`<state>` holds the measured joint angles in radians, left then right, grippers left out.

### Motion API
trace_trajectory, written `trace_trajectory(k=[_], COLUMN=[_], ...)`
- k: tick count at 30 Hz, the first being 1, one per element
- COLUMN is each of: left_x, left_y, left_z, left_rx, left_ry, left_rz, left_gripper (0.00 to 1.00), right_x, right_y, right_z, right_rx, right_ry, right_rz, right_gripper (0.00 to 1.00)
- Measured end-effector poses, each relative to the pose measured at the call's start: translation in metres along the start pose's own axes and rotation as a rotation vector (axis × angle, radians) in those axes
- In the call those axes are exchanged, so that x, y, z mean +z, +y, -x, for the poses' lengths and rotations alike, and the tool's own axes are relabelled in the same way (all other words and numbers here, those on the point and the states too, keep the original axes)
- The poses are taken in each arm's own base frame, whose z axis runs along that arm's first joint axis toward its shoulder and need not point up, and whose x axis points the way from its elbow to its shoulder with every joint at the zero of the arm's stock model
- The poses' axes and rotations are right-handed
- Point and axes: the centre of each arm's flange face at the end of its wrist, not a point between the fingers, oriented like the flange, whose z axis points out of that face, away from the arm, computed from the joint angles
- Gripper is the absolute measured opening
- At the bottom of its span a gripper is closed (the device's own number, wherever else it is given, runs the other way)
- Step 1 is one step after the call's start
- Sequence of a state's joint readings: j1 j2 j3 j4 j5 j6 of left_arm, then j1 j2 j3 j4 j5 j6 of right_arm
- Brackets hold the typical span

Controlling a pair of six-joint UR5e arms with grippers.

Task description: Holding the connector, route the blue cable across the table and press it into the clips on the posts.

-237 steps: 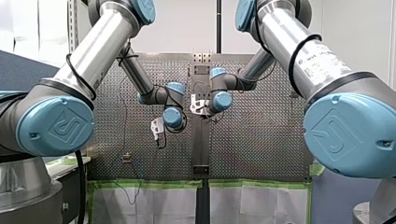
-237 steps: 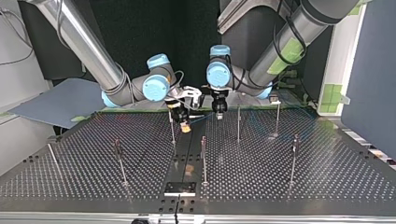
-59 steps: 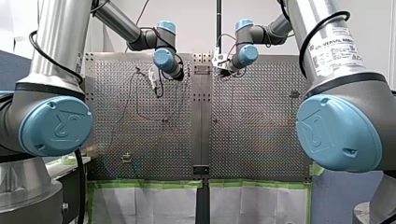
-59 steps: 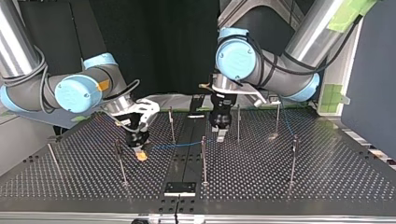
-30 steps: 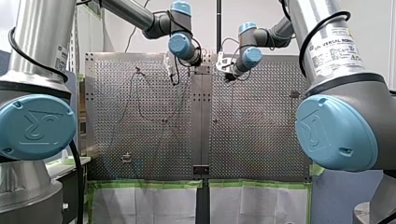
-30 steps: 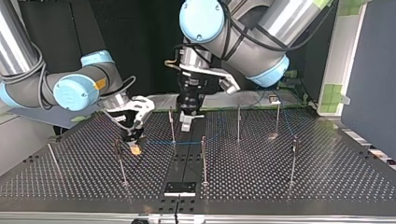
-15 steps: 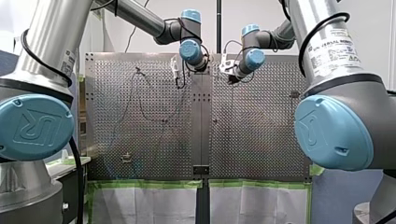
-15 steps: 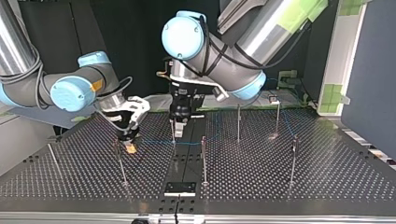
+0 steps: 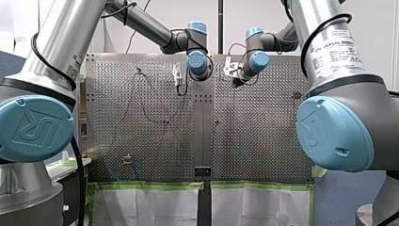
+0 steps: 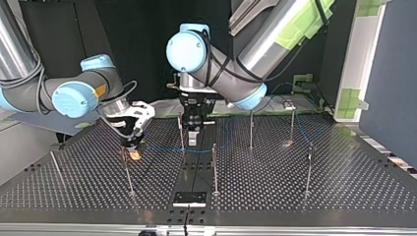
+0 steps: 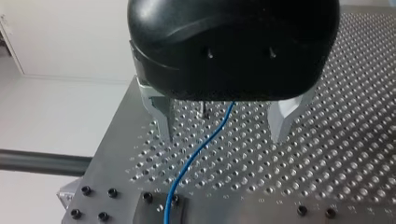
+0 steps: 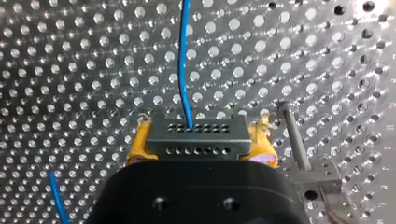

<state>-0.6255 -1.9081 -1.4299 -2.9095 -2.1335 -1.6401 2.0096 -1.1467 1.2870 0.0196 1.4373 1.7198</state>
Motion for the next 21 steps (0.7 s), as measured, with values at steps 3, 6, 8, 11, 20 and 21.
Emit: trace_trajectory(k=[3,6,8,11,20,21], left_x=[0.001,0.000,0.000,0.000,-0.003,-0.003], left_y=[0.003,0.002,0.000,-0.002,-0.010,-0.010], left_z=[0.000,0.000,0.001,0.001,0.002,0.002], left_rx=[0.005,0.003,0.002,0.004,0.036,0.039], left_ry=[0.000,-0.004,-0.010,-0.015,-0.031,-0.034], left_rz=[0.018,0.018,0.012,0.005,-0.019,-0.019], left_gripper=[1.00,1.00,1.00,1.00,1.00,1.00], right_x=[0.000,0.002,0.004,0.007,0.010,0.010], right_y=[0.001,0.001,0.002,0.003,0.006,0.006], right_z=[0.003,0.006,0.011,0.017,0.023,0.023], right_rx=[0.001,0.002,0.002,0.002,0.004,0.004], right_ry=[-0.005,-0.012,-0.020,-0.031,-0.039,-0.039], right_rz=[0.001,0.002,0.002,0.002,0.007,0.008], right_gripper=[0.00,0.00,0.00,0.00,0.00,0.00])
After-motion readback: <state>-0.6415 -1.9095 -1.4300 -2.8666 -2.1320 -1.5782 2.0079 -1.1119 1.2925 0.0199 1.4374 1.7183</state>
